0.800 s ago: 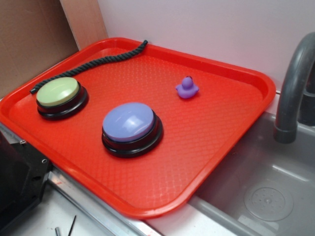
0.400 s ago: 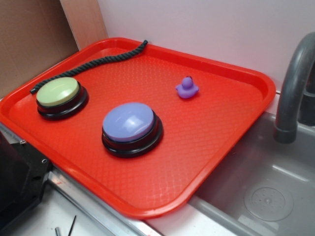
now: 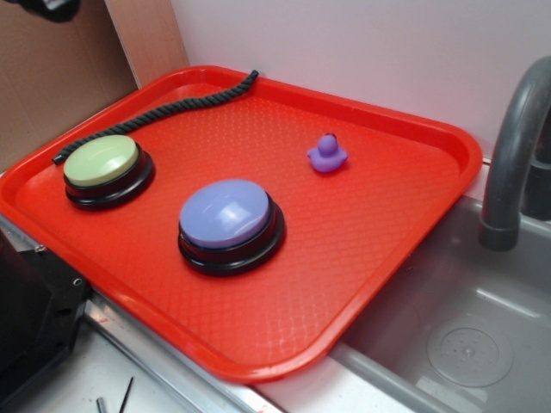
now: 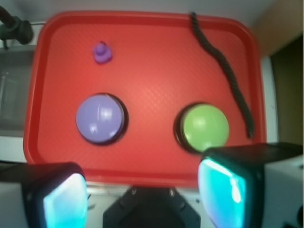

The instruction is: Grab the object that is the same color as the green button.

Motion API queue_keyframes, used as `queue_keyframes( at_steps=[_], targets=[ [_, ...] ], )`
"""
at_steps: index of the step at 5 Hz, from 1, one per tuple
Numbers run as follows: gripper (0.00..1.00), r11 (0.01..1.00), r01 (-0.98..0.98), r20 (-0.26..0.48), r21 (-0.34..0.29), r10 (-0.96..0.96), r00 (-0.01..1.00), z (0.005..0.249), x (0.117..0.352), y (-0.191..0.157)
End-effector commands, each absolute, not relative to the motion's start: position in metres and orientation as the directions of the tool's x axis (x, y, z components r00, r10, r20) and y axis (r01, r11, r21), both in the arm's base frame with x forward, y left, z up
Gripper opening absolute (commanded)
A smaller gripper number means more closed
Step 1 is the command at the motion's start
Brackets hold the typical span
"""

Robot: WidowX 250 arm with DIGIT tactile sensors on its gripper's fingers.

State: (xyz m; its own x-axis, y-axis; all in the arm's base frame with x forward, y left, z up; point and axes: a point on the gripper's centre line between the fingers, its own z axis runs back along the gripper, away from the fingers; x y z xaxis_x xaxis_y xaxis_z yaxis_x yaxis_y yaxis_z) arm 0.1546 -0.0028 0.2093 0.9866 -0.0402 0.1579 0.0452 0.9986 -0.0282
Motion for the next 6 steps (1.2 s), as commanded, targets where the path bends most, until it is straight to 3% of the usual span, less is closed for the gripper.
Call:
queue_keyframes(
  at_steps=[1, 2, 3, 5, 6],
  targets=[
    [1.0, 0.985, 0.173, 0.152, 0.011, -0.172, 0.973, 0.18, 0.214, 0.022],
    [1.0, 0.981, 0.194, 0.178, 0.028, -0.196, 0.964, 0.165, 0.246, 0.042],
    [1.0, 0.97, 0.244, 0.2, 0.0, -0.239, 0.95, 0.147, 0.267, 0.063],
    [1.0, 0.935, 0.353, 0.179, -0.021, -0.344, 0.922, 0.083, 0.301, 0.106],
    [1.0, 0.935, 0.354, 0.149, -0.002, -0.35, 0.925, 0.055, 0.31, 0.125]
  ],
)
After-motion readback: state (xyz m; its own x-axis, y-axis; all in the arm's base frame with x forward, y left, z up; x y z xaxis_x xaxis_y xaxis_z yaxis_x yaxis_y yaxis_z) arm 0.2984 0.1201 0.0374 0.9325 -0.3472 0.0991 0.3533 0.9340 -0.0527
